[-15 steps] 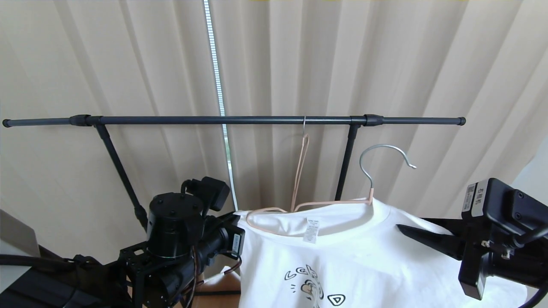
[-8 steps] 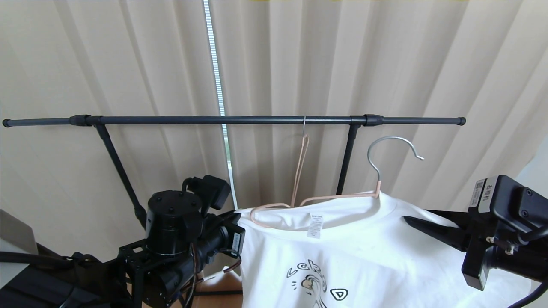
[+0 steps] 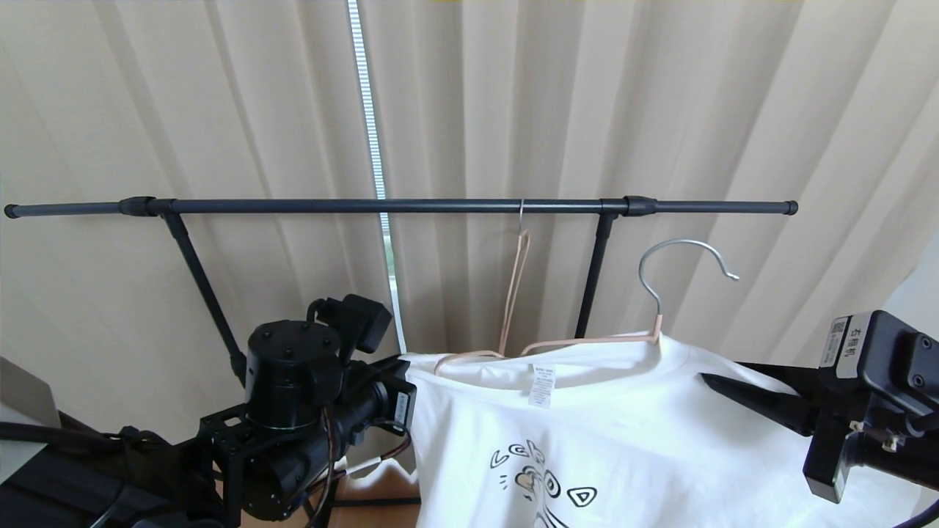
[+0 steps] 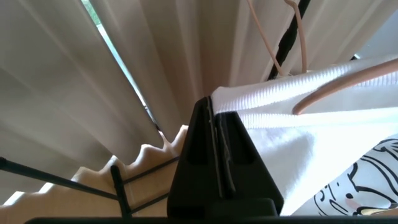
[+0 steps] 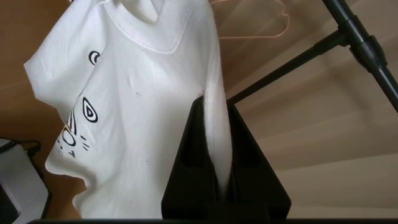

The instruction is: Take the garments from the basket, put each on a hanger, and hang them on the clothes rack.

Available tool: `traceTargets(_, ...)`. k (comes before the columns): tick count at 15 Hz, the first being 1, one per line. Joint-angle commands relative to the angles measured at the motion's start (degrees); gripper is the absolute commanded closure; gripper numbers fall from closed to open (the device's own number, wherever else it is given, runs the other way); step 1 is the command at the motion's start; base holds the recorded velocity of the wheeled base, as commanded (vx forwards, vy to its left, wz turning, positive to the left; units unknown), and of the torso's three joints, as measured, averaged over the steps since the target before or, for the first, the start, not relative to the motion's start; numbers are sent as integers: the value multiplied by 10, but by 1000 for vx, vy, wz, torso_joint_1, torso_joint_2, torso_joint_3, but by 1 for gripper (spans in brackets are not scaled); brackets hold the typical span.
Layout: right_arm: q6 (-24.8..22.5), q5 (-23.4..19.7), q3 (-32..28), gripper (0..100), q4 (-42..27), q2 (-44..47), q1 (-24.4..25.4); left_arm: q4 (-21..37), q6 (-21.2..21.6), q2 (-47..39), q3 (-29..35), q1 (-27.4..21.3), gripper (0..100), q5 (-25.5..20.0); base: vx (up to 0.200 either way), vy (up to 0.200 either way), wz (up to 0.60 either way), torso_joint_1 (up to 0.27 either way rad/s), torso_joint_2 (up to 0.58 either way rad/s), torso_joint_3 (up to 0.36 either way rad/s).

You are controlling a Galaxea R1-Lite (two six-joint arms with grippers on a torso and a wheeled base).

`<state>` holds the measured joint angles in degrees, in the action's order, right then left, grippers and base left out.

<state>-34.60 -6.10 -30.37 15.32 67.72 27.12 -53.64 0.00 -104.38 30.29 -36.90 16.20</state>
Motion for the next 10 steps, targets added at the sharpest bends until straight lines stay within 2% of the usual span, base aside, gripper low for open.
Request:
traceTargets(1,-2,0,7,100,1,13,3,1,9,8,12,0,100,0,0,0,0,0,0,0)
traceTargets(4,-1,0,7,100,2,41,4,2,32,21,22,0,100,-3,0,0,0,0,0,0)
traceTargets(6,1,0,1,100,5,55,4,50,35,44,42,-1,100,-3,0,0,0,0,0,0)
traceTargets(7,1,0,1,100,6,57,4,56,35,46,44,-1,100,-3,0,0,0,0,0,0)
traceTargets(8,3,0,5,100,34,72,6,102,35,66,66,-3,100,-3,0,0,0,0,0,0)
traceTargets(9,8,0,7,100,47,77,7,124,36,74,78,-4,100,-3,0,0,0,0,0,0)
traceTargets(10,27,2,7,100,57,83,20,173,36,91,96,-5,100,-2,0,0,0,0,0,0)
